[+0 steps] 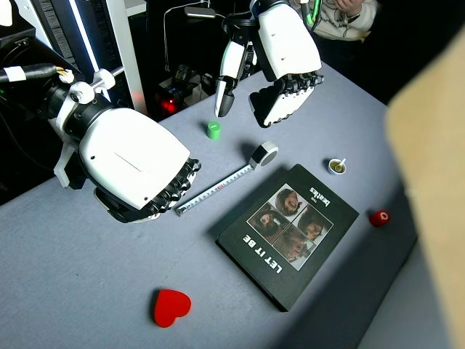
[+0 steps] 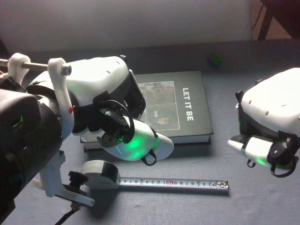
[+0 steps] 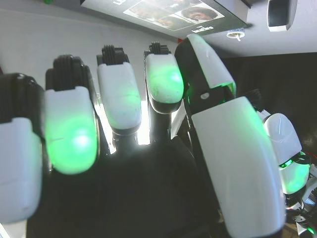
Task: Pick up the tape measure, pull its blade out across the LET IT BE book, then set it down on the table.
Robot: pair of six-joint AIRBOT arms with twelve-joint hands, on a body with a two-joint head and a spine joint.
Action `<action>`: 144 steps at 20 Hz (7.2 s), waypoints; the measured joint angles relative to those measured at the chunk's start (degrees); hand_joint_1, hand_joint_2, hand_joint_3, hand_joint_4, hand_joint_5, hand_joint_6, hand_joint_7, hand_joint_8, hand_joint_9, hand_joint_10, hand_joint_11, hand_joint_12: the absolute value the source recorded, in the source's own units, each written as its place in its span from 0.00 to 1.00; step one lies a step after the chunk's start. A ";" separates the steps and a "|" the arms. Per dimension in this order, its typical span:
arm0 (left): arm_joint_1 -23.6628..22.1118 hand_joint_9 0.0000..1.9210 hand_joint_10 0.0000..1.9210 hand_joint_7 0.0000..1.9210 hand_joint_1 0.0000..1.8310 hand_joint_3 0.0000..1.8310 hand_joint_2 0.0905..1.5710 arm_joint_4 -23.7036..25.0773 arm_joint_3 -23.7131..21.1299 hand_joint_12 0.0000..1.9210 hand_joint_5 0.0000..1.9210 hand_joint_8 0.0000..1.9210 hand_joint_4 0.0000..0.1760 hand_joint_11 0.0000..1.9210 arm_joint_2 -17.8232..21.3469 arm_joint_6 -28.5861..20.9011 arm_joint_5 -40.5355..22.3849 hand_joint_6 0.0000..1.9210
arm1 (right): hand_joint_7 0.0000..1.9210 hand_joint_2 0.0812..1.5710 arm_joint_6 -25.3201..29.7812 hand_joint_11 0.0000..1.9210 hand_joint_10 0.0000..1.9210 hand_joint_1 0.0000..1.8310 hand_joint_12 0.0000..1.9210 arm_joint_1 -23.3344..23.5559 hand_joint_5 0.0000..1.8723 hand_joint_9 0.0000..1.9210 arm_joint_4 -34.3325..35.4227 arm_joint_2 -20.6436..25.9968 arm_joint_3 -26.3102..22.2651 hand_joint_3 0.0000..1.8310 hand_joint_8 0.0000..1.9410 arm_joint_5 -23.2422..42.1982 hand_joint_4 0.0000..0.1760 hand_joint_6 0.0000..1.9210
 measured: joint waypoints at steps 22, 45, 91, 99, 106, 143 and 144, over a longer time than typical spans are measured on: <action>1.99 0.10 0.00 0.12 0.55 0.00 0.66 0.98 -0.72 0.25 0.13 0.00 0.01 0.03 4.37 -13.75 0.00 0.00 | 0.12 0.67 -0.63 0.00 0.00 0.03 0.45 -0.42 0.11 0.10 -1.29 0.04 0.04 0.00 0.00 0.81 0.17 0.00; 39.01 0.11 0.00 0.12 0.57 0.00 0.66 60.22 6.03 0.24 0.13 0.00 0.03 0.05 11.82 -82.51 17.14 0.00 | 0.12 0.67 -0.33 0.00 0.00 0.03 0.42 -0.87 0.12 0.10 -1.29 0.04 0.04 0.00 0.00 1.57 0.16 0.00; 53.72 0.12 0.00 0.14 0.58 0.00 0.66 70.69 18.51 0.22 0.14 0.00 0.00 0.06 -1.53 -91.47 7.69 0.00 | 0.12 0.67 -0.20 0.00 0.00 0.04 0.45 -0.83 0.11 0.11 -1.31 0.17 0.04 0.00 0.00 1.84 0.15 0.00; 53.16 0.31 0.01 0.34 0.61 0.00 0.68 70.40 20.31 0.23 0.31 0.01 0.00 0.21 -2.97 -89.85 8.11 0.00 | 0.12 0.68 -0.20 0.00 0.00 0.04 0.45 -0.83 0.11 0.11 -1.33 0.17 0.04 0.00 0.00 1.84 0.15 0.00; 51.25 0.49 0.66 0.54 0.76 0.00 0.67 69.37 21.92 0.51 0.55 0.46 0.00 0.50 -3.74 -87.19 7.89 0.34 | 0.12 0.68 -0.20 0.00 0.00 0.04 0.44 -0.83 0.11 0.11 -1.33 0.17 0.04 0.00 0.00 1.84 0.15 0.00; 22.67 0.48 0.66 0.52 0.76 0.00 0.68 75.25 33.14 0.46 0.54 0.49 0.00 0.50 5.99 -86.55 34.16 0.36 | 0.50 0.67 -1.01 0.22 0.28 0.57 0.71 9.77 0.47 0.37 -4.11 -17.11 13.57 0.00 0.00 -4.61 0.00 0.00; 22.64 0.48 0.66 0.52 0.76 0.00 0.68 75.19 33.14 0.46 0.54 0.49 0.00 0.50 5.99 -86.55 34.29 0.36 | 0.49 0.67 -0.68 0.21 0.28 0.57 0.71 9.77 0.46 0.36 -4.09 -18.40 14.86 0.00 0.00 -4.72 0.00 0.00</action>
